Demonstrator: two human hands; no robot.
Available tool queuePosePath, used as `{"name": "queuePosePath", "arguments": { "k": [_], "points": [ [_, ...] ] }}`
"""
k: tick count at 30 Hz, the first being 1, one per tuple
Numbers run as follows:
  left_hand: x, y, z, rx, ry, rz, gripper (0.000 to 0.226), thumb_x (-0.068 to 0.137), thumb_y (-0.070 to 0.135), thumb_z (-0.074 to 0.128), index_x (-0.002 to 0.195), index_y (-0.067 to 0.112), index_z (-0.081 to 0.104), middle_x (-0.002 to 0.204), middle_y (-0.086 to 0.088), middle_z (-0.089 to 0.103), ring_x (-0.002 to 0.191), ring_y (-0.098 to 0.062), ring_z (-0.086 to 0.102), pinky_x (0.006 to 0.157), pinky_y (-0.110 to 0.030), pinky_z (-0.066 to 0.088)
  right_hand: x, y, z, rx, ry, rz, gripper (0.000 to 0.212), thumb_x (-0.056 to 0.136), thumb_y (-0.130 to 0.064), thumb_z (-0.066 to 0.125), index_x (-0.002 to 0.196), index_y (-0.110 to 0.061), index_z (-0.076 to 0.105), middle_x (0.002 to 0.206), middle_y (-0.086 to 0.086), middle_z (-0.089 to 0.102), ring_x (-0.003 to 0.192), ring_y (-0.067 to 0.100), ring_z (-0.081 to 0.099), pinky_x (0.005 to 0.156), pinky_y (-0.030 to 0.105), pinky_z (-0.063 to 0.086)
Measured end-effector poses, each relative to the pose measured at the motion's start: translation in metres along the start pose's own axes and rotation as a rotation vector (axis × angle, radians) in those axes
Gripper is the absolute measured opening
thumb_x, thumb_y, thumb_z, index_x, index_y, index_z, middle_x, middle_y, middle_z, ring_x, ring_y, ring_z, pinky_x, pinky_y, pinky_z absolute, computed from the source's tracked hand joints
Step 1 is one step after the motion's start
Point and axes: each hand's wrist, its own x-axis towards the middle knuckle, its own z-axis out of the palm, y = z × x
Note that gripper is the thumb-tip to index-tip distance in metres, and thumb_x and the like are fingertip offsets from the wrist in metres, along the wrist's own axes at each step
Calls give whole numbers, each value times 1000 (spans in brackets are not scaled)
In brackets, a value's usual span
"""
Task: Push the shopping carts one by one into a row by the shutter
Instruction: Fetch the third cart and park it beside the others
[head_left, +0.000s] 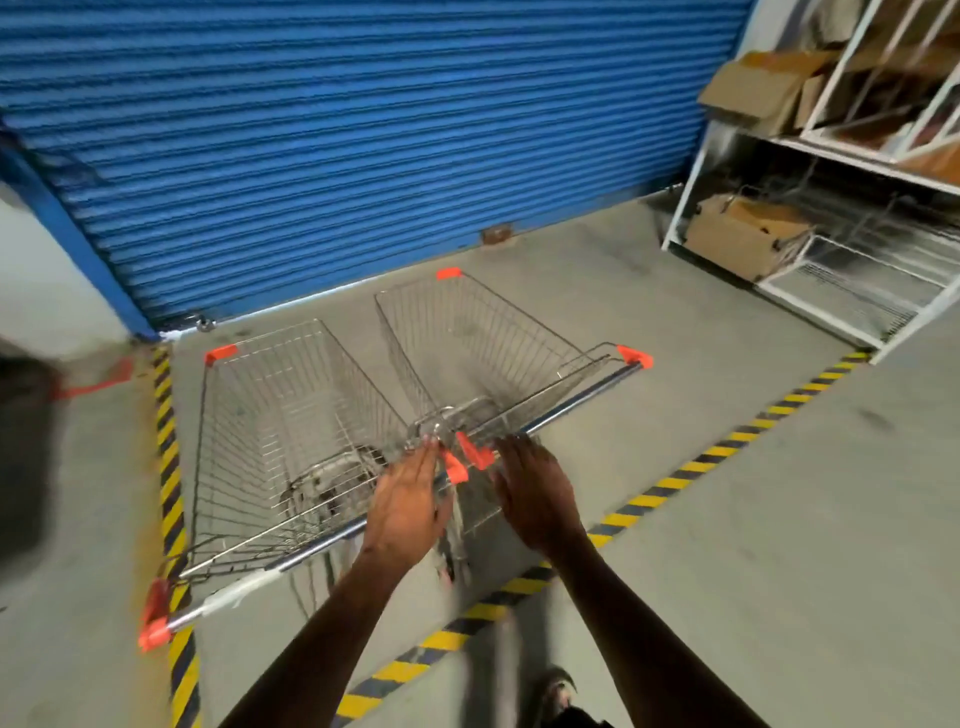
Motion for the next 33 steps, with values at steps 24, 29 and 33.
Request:
{"name": "queuePosePath", "arguments": {
  "k": [24,29,33],
  "points": [
    [-35,828,146,-338,-147,943,88,97,61,40,162,12,6,170,-4,7,156,-17,7,124,-41,18,-525,443,-391,-400,413,1125,72,109,-60,19,167,-17,13,174,4,16,161,19,7,129,35,2],
    [-54,989,172,-372,-145,1110,88,99,61,40,162,13,3,171,-3,5,156,-16,5,125,-39,16,-630,519,-462,-494,520,1297,72,109,-61,17,167,-19,8,175,2,12,161,17,1,130,39,5],
    [-62,1114,199,-409,-163,1188,87,100,59,42,162,14,1,171,-4,4,156,-17,3,126,-39,13,-699,593,-508,-534,560,1402,73,109,-61,15,167,-18,5,175,3,9,161,17,-2,130,39,4]
  ]
}}
